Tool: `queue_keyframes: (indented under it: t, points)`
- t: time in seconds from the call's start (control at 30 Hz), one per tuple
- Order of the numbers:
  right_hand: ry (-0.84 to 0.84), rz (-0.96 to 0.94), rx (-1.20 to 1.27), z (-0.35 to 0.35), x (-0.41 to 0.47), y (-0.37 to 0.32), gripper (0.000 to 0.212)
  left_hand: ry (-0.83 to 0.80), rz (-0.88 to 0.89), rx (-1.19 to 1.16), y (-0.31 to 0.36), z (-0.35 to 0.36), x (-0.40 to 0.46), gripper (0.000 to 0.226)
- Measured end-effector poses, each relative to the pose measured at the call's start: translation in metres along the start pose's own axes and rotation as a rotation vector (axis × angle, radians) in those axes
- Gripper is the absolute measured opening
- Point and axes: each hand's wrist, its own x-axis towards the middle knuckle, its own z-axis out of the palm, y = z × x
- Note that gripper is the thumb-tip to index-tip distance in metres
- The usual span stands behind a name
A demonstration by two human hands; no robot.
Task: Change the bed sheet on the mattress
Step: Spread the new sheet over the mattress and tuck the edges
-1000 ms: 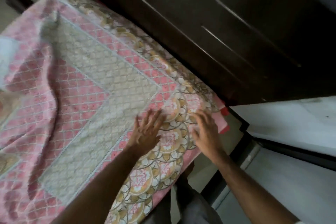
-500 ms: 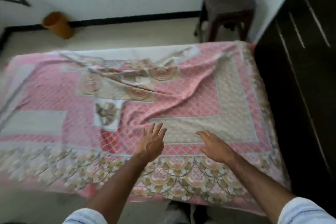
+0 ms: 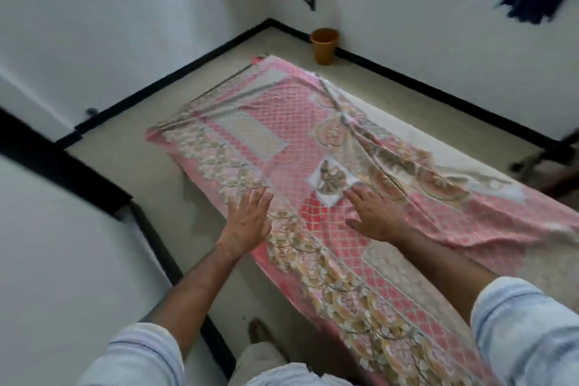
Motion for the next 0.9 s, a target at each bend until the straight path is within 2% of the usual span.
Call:
queue_keyframes:
  t: [0.1,0.23,0.33,0.5,0.7,0.9]
  points:
    - [-0.018,-0.091,-0.04,-0.011,0.057,-0.053,0.076,0.038,-0.083,-0.022,-0.068,0.01,-0.009,0.071]
    - [-0.039,-0.166,-0.078,-0.021,0.137,-0.136,0.077,0.013,-0.204,-0.025,-0.172,0.028,-0.007,0.084]
    - [-0.036,-0.212,-0.085,-0.034,0.195,-0.195,0.076,0.018,-0.273,-0.045,-0.242,0.019,-0.004,0.072]
    - [-0.019,-0.275,-0.09,-0.058,0.284,-0.284,0.074,0.048,-0.327,-0.081,-0.347,0.0,0.021,0.066]
    - [-0.01,-0.303,-0.094,-0.073,0.398,-0.344,0.074,0.066,-0.321,-0.093,-0.442,-0.012,0.088,0.065]
    - [-0.009,-0.265,-0.017,-0.08,0.55,-0.376,0.073,0.042,-0.299,-0.058,-0.55,-0.019,0.196,0.069]
